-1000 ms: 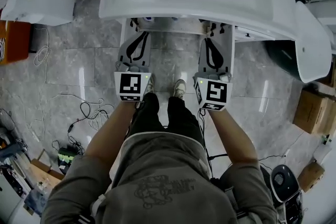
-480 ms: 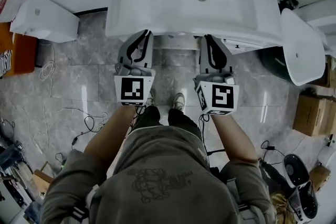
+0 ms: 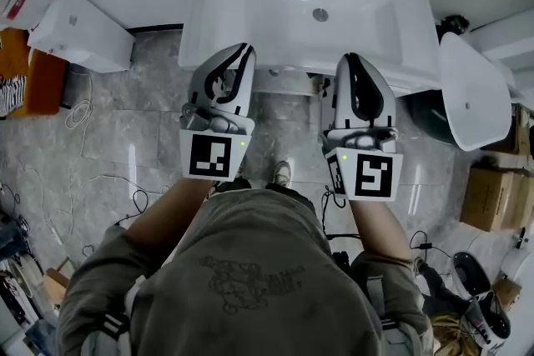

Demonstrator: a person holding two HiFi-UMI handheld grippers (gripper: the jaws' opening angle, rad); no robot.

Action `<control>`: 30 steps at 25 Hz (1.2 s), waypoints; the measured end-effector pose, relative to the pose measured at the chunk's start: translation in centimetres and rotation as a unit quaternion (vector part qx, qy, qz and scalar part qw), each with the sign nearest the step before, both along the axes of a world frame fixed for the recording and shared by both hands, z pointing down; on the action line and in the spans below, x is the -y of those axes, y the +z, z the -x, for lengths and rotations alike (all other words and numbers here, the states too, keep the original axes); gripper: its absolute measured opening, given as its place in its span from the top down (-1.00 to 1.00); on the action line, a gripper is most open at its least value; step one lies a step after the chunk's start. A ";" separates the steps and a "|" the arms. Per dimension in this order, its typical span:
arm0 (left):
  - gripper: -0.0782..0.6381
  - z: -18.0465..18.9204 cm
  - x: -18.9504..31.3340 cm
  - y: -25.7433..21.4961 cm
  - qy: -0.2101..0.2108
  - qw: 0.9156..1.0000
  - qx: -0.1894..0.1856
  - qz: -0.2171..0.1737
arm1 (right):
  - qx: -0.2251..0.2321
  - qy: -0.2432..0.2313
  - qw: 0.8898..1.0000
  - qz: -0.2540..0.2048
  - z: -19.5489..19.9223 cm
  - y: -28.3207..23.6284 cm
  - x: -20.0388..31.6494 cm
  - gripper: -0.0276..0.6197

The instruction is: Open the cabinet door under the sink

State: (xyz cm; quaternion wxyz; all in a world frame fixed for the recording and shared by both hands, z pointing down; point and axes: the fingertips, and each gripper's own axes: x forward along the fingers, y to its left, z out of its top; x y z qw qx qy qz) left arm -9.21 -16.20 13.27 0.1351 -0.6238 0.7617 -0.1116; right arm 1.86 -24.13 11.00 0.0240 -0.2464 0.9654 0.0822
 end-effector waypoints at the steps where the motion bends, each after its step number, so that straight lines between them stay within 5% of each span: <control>1: 0.70 -0.2 -0.2 -0.6 0.001 1.000 0.004 -0.001 | 0.003 -0.002 1.000 -0.005 -0.2 -0.6 -0.3 0.80; 10: 0.70 -0.6 -3.4 -3.8 -0.008 1.000 0.011 -0.021 | 0.013 -0.019 0.999 -0.048 -2.1 -4.4 -4.3 0.80; 30: 0.70 -1.4 -6.8 -3.1 -0.005 1.000 -0.013 -0.025 | 0.002 -0.028 0.999 -0.030 -3.2 -2.9 -7.2 0.80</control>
